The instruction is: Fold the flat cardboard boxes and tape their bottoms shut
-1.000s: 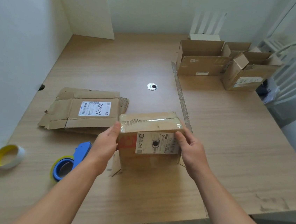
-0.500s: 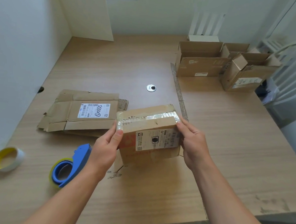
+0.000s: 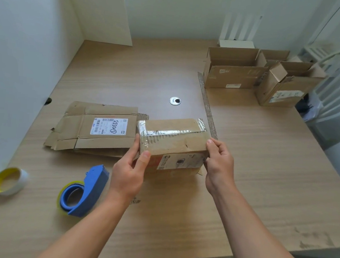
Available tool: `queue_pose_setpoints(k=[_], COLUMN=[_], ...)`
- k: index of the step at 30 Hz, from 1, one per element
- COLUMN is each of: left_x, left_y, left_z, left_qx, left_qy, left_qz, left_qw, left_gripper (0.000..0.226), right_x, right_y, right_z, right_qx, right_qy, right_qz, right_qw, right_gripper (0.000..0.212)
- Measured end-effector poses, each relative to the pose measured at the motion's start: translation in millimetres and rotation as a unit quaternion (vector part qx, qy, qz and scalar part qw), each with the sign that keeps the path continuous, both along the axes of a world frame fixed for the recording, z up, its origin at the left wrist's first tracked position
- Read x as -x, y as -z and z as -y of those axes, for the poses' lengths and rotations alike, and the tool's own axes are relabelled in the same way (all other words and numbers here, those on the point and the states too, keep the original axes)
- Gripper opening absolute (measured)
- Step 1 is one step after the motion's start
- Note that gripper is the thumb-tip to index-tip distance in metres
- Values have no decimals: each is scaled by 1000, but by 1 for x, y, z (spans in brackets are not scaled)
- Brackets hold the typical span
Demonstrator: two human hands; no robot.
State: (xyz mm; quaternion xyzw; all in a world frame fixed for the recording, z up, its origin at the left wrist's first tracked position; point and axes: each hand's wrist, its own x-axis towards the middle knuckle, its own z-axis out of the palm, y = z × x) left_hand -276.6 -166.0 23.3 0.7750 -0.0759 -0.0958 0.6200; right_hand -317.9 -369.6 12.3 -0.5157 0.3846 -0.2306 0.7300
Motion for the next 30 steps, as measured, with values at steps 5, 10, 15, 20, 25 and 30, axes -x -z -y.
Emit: queue_pose_setpoints(k=[5, 10, 15, 20, 25, 30], left_x=[-1, -6, -1, -4, -7, -5], left_y=[-3, -1, -1, 1, 4, 4], left_z=[-4, -8, -4, -7, -16, -19], left_qx=[13, -6, -48, -55, -48, 2], left_qy=[30, 52, 44, 31, 34, 47], left_qz=[2, 14, 60, 10, 4, 16], left_qw=[999, 999, 996, 998, 998, 999], left_gripper=[54, 59, 52, 67, 74, 59], right_x=[2, 9, 13, 18, 20, 20], right_y=[5, 8, 15, 10, 5, -1], right_z=[2, -1, -3, -2, 4, 0], right_qx=[7, -25, -44, -37, -37, -22], right_qy=[-39, -82, -43, -62, -112, -116], right_qz=[-40, -48, -11, 4, -1, -37], right_qw=[998, 995, 998, 997, 993, 992], right_gripper=[19, 9, 19, 18, 18, 32])
